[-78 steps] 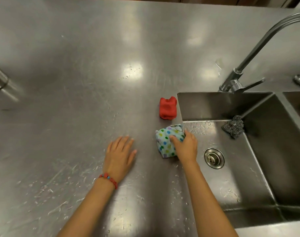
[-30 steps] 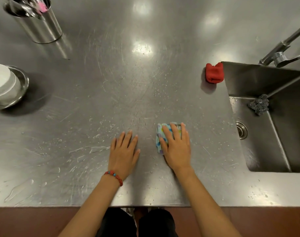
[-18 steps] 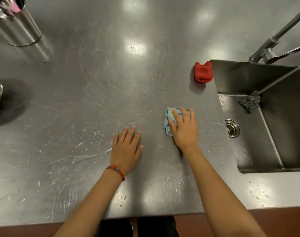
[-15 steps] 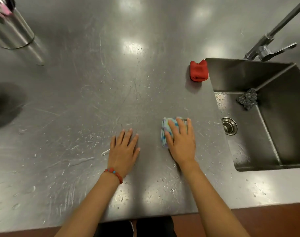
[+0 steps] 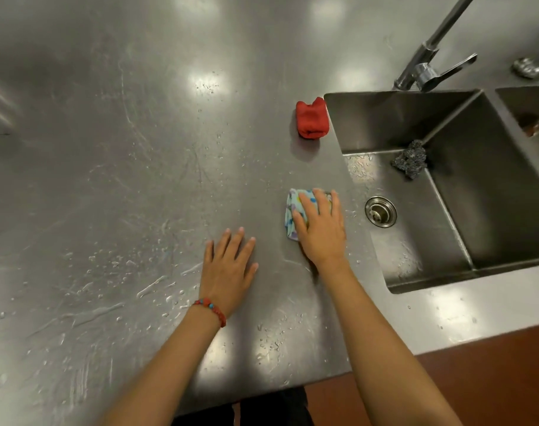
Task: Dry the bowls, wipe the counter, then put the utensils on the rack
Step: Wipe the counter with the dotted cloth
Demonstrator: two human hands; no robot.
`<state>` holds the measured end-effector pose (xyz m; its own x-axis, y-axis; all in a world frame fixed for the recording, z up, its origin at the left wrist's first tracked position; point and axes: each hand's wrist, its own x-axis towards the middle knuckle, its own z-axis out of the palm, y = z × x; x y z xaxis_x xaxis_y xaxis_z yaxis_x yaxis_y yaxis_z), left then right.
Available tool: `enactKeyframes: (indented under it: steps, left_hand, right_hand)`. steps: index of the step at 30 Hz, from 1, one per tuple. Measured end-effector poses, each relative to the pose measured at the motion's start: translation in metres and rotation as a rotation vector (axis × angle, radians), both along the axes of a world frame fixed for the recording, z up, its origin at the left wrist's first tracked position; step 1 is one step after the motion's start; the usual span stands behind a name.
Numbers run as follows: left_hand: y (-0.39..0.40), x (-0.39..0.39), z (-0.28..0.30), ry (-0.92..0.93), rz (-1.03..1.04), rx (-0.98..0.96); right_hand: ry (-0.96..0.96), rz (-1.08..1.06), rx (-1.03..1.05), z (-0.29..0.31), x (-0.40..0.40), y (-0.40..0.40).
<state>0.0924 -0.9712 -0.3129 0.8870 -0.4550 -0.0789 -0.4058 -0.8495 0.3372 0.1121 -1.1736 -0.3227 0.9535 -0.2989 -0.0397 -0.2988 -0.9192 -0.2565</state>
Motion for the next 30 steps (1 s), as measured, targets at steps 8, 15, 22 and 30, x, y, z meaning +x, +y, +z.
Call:
enactKeyframes:
  steps: [8, 15, 22, 30]
  left_hand:
    - [0.000, -0.002, -0.008, -0.031, -0.027, 0.036]
    - [-0.001, -0.003, -0.009, -0.023, -0.009, 0.005]
    - [0.000, -0.004, -0.008, 0.011, 0.000, -0.014]
    - [0.008, -0.020, 0.005, 0.008, -0.050, -0.061]
  right_hand:
    - [-0.007, 0.061, 0.025, -0.003, -0.068, -0.006]
    - [-0.033, -0.018, 0.018, 0.000, -0.001, -0.062]
    - [-0.041, -0.042, 0.030, -0.001, -0.077, -0.045]
    - [-0.003, -0.122, 0.042, 0.007, -0.163, 0.024]
